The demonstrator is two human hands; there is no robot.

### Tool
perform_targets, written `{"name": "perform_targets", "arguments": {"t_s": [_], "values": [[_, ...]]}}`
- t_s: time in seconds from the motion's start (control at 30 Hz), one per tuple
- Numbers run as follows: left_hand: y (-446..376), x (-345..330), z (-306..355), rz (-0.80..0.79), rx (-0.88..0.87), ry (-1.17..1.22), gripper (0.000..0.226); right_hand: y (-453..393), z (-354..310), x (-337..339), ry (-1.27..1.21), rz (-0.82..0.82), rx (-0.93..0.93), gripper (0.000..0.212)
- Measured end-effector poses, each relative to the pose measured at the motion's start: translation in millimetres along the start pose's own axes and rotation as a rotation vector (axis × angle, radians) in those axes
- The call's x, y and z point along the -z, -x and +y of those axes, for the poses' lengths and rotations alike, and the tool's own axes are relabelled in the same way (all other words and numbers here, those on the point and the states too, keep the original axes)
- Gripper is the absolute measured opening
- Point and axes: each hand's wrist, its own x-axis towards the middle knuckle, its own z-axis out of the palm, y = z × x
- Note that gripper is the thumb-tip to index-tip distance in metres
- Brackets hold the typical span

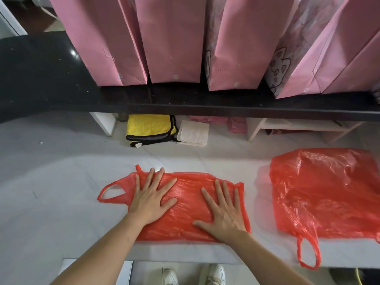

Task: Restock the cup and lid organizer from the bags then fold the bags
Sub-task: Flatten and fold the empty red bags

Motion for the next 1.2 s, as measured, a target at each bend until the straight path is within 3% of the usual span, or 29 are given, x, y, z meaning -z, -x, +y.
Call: {"name": "perform_targets", "arguments": {"t_s": [0.23, 0.4, 0.5, 0.63, 0.73, 0.83, 0.97, 1.13, 1.2], "values": [[-0.4, -0.7, 3.7, -0.016, 0.047, 0.032, 0.063, -16.6, 16.7, -0.6, 0.056, -0.01, 0.085, 0.078], [9.1, 16.1, 19.7, -0.102, 0.141, -0.012, 0.056, -33.7, 18.1, 12.9, 0.12, -0.083, 0.086, 0.071], [16.2, 28.5, 29.8, -0.128, 0.183, -0.12, 0.056, -25.9, 4.4, 19.9, -0.025, 0.113, 0.06, 0.056], [29.1, 40.6, 39.2, -0.185, 0.212, -0.133, 0.057, 5.7, -13.6, 15.3, -0.193, 0.355, 0.269, 0.036], [40.1, 46.9, 42.1, -0.243, 0.236, -0.06, 0.055, 31.8, -16.2, 8.9, -0.234, 0.318, 0.434, 0.04], [52.3, 49.3, 41.4, -0.261, 0.173, 0.011, 0.052, 53.6, -7.0, 3.2, -0.252, 0.191, 0.473, 0.052], [74.1, 34.1, 31.1, -0.174, 0.025, 0.118, 0.04, 69.4, 13.3, 0.7, -0.289, 0.123, 0.436, 0.059], [105.6, 10.5, 22.0, 0.246, -0.296, 0.175, 0.026, 87.6, 34.7, 2.3, -0.194, 0.085, 0.494, 0.053], [114.9, 2.7, 20.1, 0.333, -0.485, 0.182, 0.025, 94.0, 39.6, 3.5, -0.195, 0.118, 0.49, 0.046]]}}
